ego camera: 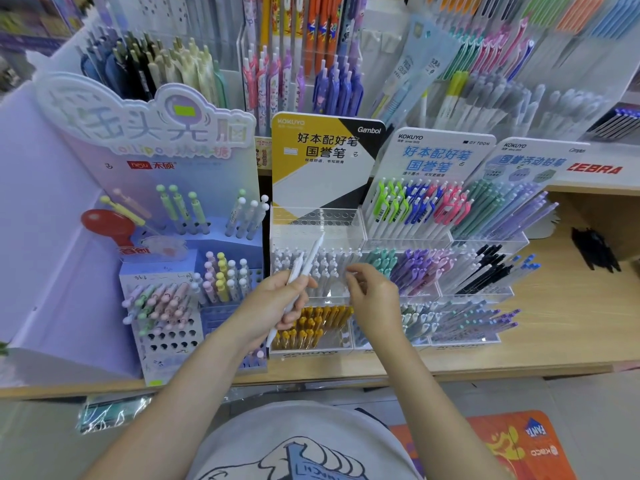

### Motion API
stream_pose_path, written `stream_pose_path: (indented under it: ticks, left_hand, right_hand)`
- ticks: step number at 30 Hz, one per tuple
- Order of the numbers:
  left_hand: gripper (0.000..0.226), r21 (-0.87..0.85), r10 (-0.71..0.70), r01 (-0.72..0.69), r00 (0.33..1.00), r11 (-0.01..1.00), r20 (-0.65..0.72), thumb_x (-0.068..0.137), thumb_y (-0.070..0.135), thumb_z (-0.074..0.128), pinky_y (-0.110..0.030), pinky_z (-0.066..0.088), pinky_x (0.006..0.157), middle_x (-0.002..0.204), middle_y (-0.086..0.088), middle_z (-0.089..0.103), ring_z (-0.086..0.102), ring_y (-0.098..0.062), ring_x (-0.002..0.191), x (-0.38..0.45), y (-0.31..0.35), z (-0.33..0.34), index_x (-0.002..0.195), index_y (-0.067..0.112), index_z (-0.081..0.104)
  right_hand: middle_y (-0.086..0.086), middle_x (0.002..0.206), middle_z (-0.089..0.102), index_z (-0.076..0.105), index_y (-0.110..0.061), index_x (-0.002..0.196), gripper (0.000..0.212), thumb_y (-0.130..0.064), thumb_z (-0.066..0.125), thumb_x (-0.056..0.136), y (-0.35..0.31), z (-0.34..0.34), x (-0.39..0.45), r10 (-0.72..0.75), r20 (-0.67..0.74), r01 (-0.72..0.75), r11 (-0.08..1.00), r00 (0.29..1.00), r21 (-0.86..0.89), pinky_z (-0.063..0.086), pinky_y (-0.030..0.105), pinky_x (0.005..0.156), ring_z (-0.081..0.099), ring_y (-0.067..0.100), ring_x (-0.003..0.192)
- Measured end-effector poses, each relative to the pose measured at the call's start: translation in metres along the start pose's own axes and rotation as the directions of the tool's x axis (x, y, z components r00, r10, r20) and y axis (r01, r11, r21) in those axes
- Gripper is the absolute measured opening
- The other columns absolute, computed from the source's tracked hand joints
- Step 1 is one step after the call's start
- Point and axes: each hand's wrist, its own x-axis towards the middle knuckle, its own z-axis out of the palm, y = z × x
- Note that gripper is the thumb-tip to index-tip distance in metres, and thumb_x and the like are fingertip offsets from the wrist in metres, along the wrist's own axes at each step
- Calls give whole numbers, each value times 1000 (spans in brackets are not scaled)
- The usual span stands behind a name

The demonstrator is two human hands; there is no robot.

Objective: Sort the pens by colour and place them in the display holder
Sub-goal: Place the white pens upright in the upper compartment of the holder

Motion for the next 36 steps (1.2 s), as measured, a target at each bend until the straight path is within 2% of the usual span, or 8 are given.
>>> stream_pose_path:
  ticks: [5, 8, 13, 17, 23, 30, 33, 36]
  left_hand:
    - [21, 92, -5, 1, 999, 996, 42, 100, 29, 57, -19, 27, 40, 65, -1, 55, 40, -11, 45, 0, 3, 10, 108, 11, 66]
    - [16, 144, 1, -5, 999, 990, 33, 96, 27, 64, -18, 30, 40, 64, -1, 57, 40, -12, 44, 1, 5, 18, 104, 13, 65]
    - [23, 107, 12, -15, 999, 994, 31, 99, 30, 56, -18, 28, 39, 59, 1, 59, 41, -8, 39, 5, 8, 25, 92, 11, 66]
    - [13, 130, 25, -22, 999, 991, -25, 96, 21, 64, -17, 31, 38, 66, -2, 61, 44, -13, 47, 10, 5, 29, 107, 14, 67]
    - [23, 110, 6, -5, 1000, 994, -16, 101, 31, 55, -19, 31, 41, 79, -5, 64, 50, -12, 55, 18, 1, 28, 106, 12, 66]
    - [26, 91, 13, -10, 999, 996, -41, 108, 26, 39, -21, 30, 41, 77, -7, 64, 51, -16, 54, 18, -4, 21, 111, 8, 58]
    - [26, 96, 46, -42, 998, 994, -40, 107, 25, 40, -23, 29, 40, 73, -5, 62, 48, -14, 49, 16, -3, 21, 111, 8, 60]
    - [27, 98, 73, -69, 997, 993, -37, 107, 25, 40, -24, 27, 41, 70, -4, 61, 46, -14, 47, 15, -3, 18, 113, 9, 61]
  right_hand:
    - [0, 74, 70, 71, -12, 102, 14, -21, 62, 96, -34, -30, -5, 158, 209, -248, 806, 965, 537, 47, 26, 51, 59, 15, 54]
    - [4, 61, 63, 72, -7, 93, 18, -24, 65, 94, -38, -34, -4, 134, 225, -244, 776, 965, 582, 47, 30, 53, 55, 21, 55]
    - [5, 66, 65, 74, -12, 98, 15, -19, 61, 96, -33, -44, -4, 174, 262, -305, 716, 949, 628, 52, 36, 64, 58, 24, 64]
    - [13, 77, 70, 72, -3, 99, 16, -17, 63, 95, -30, -50, -5, 189, 240, -304, 669, 952, 679, 57, 37, 66, 66, 23, 70]
    - [12, 75, 67, 73, -7, 98, 13, -12, 61, 95, -22, -64, -3, 229, 85, -224, 696, 970, 682, 58, 29, 69, 67, 20, 69]
    - [8, 85, 67, 69, -33, 84, 23, -14, 62, 95, -5, -58, 11, 141, -166, -57, 901, 976, 431, 58, 36, 74, 68, 20, 76]
    - [-2, 79, 61, 70, -15, 83, 12, -13, 63, 94, 5, -36, 16, 25, -165, 19, 965, 986, 263, 56, 42, 75, 65, 23, 80]
    - [-3, 73, 57, 65, -6, 78, 14, -8, 64, 92, 10, -20, 19, -51, -148, 74, 986, 988, 152, 43, 26, 69, 52, 4, 74]
